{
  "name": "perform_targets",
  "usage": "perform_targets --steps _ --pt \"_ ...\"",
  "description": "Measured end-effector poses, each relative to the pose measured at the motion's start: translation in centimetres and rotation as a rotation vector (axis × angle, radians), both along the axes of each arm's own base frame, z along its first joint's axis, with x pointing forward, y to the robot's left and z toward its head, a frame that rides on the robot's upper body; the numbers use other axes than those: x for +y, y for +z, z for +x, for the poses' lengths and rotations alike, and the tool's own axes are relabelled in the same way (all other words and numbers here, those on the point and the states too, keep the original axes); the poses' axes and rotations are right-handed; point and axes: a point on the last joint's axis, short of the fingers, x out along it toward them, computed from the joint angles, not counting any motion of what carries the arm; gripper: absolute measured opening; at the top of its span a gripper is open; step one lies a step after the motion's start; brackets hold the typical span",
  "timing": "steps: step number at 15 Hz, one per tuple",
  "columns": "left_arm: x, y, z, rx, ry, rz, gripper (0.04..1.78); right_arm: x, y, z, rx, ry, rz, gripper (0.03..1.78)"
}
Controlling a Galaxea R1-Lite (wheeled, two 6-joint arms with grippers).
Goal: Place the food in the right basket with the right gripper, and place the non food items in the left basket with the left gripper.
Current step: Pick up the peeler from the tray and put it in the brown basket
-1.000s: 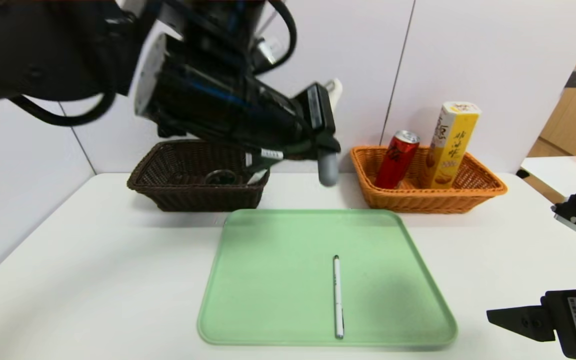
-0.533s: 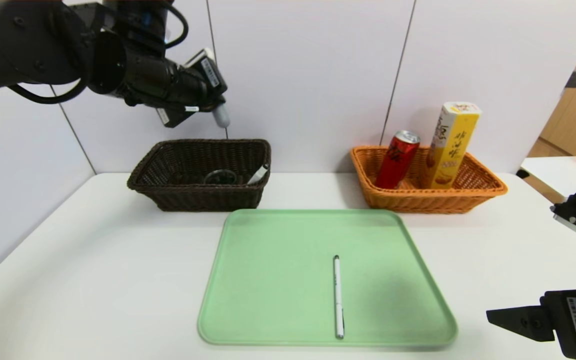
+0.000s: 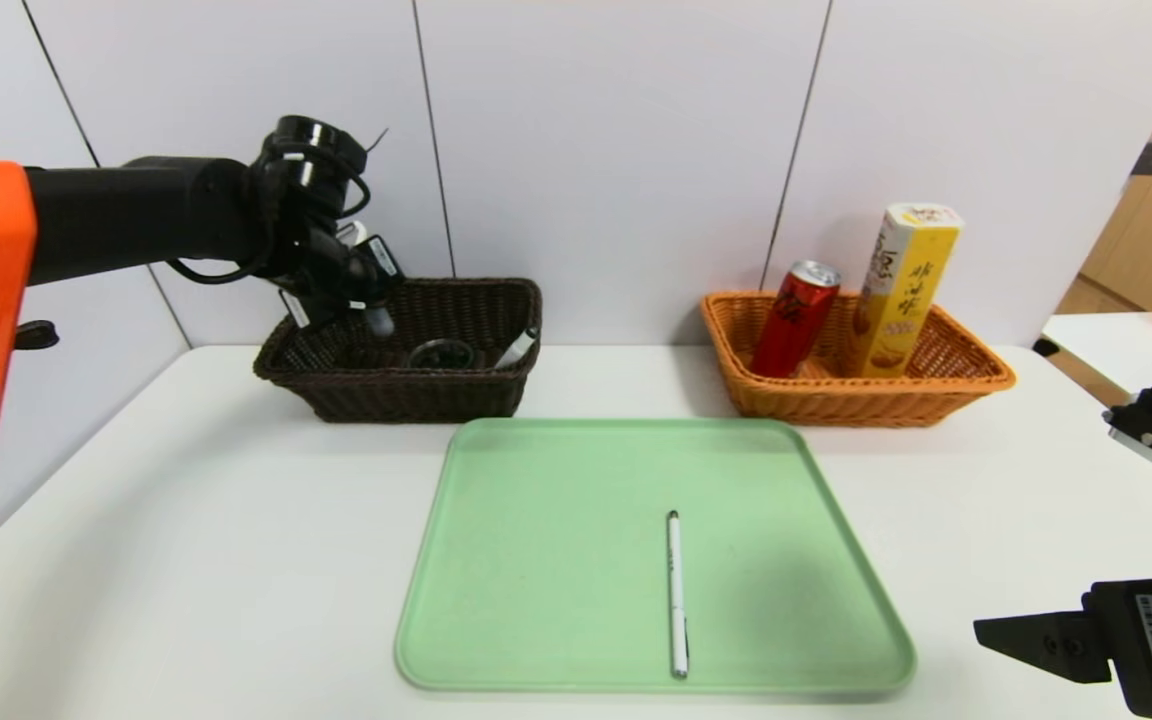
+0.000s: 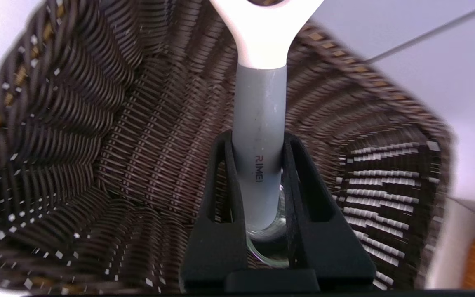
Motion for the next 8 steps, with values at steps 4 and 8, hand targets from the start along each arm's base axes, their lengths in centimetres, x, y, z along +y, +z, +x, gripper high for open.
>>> perform_targets --steps 4,8 --pt "0.3 -2.1 1.3 0.039 0.011 0.011 0.29 0.0 0.0 0.0 0.002 -0.001 -0.001 1.70" --pt "0.3 -2.7 1.6 0.051 0.010 0.017 0.73 0.0 -0.1 -0.1 0.002 -0.001 -0.001 1.70"
